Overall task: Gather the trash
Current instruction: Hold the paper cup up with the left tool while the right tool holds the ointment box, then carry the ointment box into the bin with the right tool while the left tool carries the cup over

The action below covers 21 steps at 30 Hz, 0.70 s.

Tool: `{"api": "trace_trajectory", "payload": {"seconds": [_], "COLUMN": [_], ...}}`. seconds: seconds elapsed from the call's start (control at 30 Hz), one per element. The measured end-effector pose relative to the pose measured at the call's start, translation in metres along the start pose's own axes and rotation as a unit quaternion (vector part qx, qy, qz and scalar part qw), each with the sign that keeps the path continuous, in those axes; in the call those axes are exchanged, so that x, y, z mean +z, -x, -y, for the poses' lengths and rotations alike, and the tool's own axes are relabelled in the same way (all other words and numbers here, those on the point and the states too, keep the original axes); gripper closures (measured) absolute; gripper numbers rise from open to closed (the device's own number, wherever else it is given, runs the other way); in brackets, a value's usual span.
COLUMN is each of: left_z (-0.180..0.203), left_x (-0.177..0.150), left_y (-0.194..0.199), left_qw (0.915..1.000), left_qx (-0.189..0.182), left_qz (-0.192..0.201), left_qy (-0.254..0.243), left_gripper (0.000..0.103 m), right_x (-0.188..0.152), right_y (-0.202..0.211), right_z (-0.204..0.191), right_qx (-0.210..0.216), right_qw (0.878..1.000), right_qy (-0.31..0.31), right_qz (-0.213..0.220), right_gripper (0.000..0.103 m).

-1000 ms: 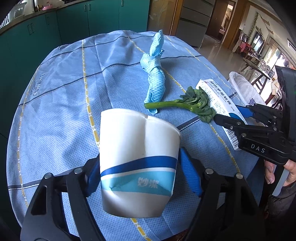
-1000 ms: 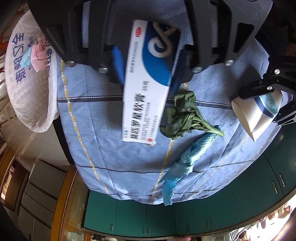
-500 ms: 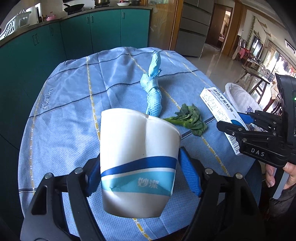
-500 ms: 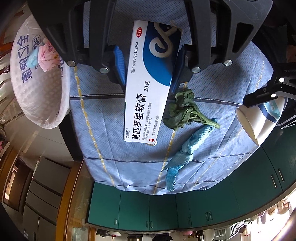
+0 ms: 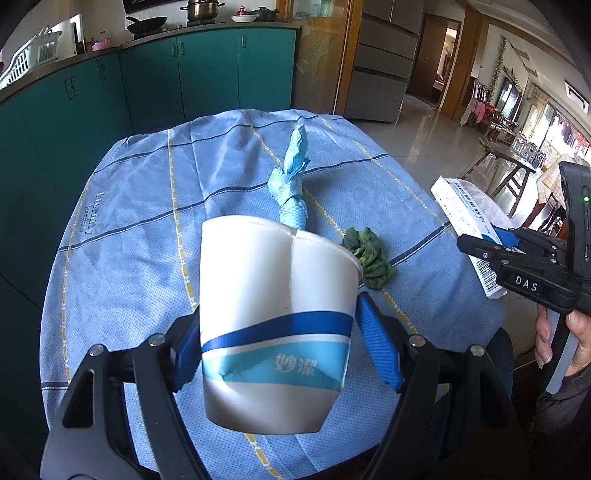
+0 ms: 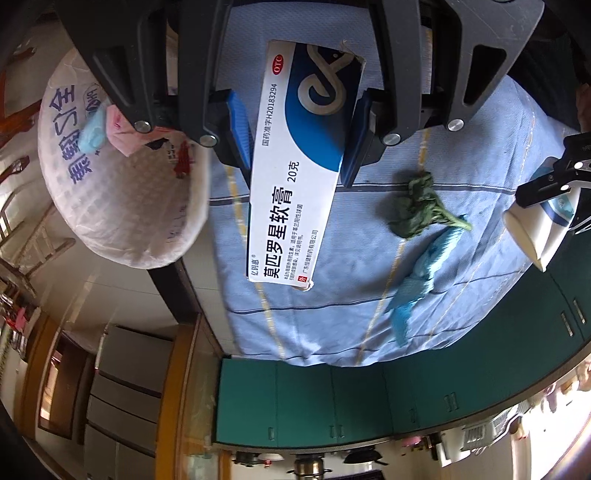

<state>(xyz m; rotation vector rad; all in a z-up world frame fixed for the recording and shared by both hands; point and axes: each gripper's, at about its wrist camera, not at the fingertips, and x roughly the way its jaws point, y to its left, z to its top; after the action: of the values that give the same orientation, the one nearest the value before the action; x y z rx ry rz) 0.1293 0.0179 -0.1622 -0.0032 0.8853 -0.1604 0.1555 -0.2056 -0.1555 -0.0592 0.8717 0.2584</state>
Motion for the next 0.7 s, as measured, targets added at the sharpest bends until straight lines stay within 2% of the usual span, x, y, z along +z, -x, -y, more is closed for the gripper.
{"api": "trace_trajectory", "payload": {"seconds": [0.37,0.53,0.6,0.7], "left_z": [0.047,0.079,0.097,0.121], "left_x": [0.025,0.043,0.05,0.061], "left_y": [-0.007,-0.029,-0.043,-0.064], "left_qw": [0.9988,0.996,0.9948,0.9911], "left_qx": [-0.032,-0.076,-0.084,-0.114], "left_qz": [0.007,-0.005,-0.009,-0.029], "left_qy": [-0.036,-0.047,-0.057,-0.061], "left_gripper": [0.027,0.027,0.027,0.027], "right_x": [-0.022,-0.035,-0.042,-0.058], "right_y": [0.019,0.025,0.022,0.0], "right_z": [0.094,0.142,0.16,0.191], "right_qx": [-0.066,-0.082,-0.088,-0.101], "right_qw": [0.994,0.985,0.98,0.966], "right_qy": [-0.09,-0.152,-0.176,-0.231], "right_qz": [0.006,0.001,-0.013,-0.058], "right_gripper": [0.058,0.058,0.058,0.058]}}
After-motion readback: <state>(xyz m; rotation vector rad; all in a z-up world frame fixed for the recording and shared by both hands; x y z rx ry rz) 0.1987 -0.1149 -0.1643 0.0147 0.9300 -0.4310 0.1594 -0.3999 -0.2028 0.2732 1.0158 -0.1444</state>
